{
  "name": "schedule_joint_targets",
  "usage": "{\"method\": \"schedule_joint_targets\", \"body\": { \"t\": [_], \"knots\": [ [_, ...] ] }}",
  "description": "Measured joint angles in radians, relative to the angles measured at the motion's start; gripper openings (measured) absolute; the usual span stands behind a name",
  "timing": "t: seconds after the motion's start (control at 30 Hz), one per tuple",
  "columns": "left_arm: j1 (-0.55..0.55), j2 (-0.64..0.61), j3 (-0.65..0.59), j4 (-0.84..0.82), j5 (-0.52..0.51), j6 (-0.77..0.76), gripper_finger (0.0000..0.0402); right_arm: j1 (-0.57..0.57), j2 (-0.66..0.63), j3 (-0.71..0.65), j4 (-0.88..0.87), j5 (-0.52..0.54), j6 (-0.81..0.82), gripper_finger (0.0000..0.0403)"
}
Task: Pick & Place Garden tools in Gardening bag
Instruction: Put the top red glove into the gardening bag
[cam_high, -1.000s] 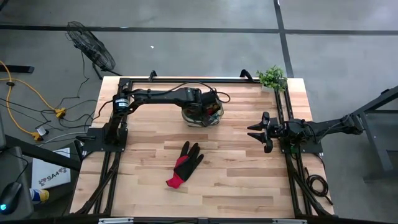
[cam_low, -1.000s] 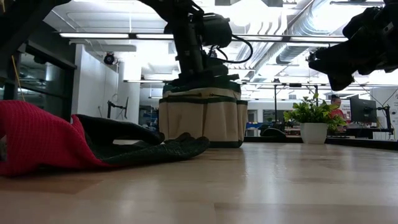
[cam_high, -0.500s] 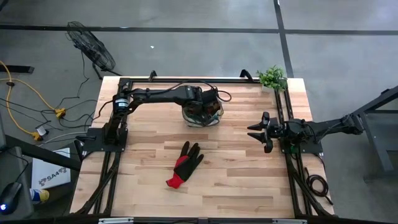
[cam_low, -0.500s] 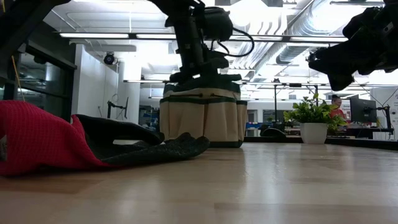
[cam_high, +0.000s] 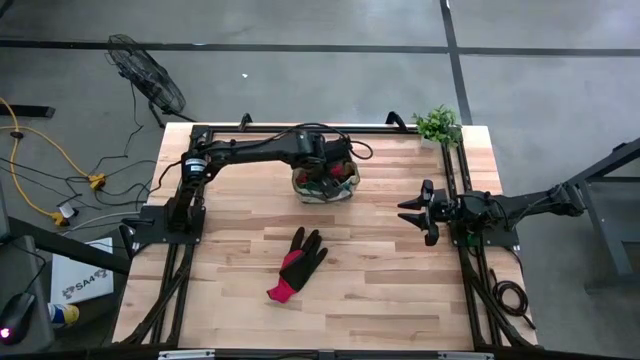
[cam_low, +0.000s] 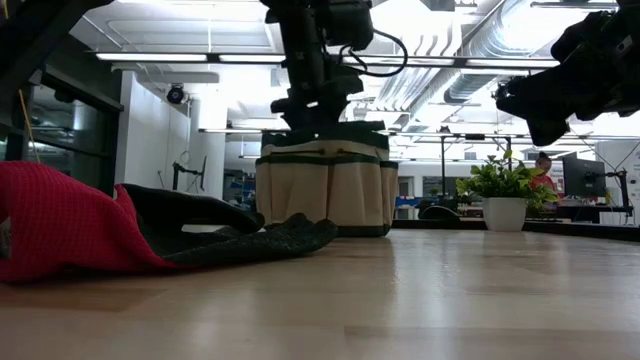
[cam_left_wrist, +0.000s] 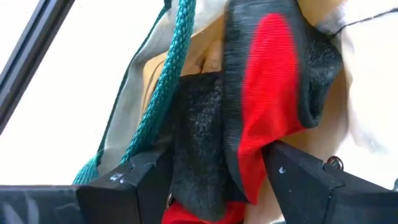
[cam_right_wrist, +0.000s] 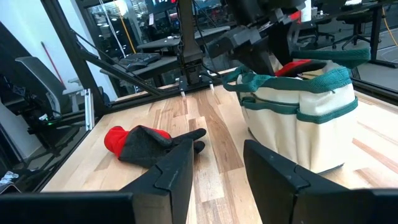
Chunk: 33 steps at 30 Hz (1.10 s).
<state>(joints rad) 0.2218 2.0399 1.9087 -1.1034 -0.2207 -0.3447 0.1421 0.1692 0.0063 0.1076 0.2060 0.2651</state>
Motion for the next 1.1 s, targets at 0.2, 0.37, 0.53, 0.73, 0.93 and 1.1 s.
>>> {"method": "schedule_joint_targets", "body": {
  "t": [0.2, 0.37, 0.53, 0.73, 0.93, 1.1],
  "knots": [
    [-0.007, 0.000, 0.032, -0.034, -0.005, 0.001, 0.0235, 0.000, 0.000, 0.000, 0.000, 0.000, 0.000, 0.0135],
    [-0.014, 0.000, 0.043, -0.040, -0.012, 0.026, 0.0235, 0.000, 0.000, 0.000, 0.000, 0.000, 0.000, 0.0135],
    [-0.013, 0.000, 0.043, -0.037, -0.026, 0.026, 0.0235, 0.000, 0.000, 0.000, 0.000, 0.000, 0.000, 0.0135],
    [-0.014, 0.000, 0.043, -0.040, -0.024, 0.026, 0.0235, 0.000, 0.000, 0.000, 0.000, 0.000, 0.000, 0.0135],
    [-0.015, -0.022, 0.043, -0.050, -0.040, 0.026, 0.0235, 0.000, 0.000, 0.000, 0.000, 0.000, 0.000, 0.0135],
    [-0.026, -0.050, 0.043, -0.054, -0.055, 0.023, 0.0235, 0.000, 0.000, 0.000, 0.000, 0.000, 0.000, 0.0135]
  ]
}}
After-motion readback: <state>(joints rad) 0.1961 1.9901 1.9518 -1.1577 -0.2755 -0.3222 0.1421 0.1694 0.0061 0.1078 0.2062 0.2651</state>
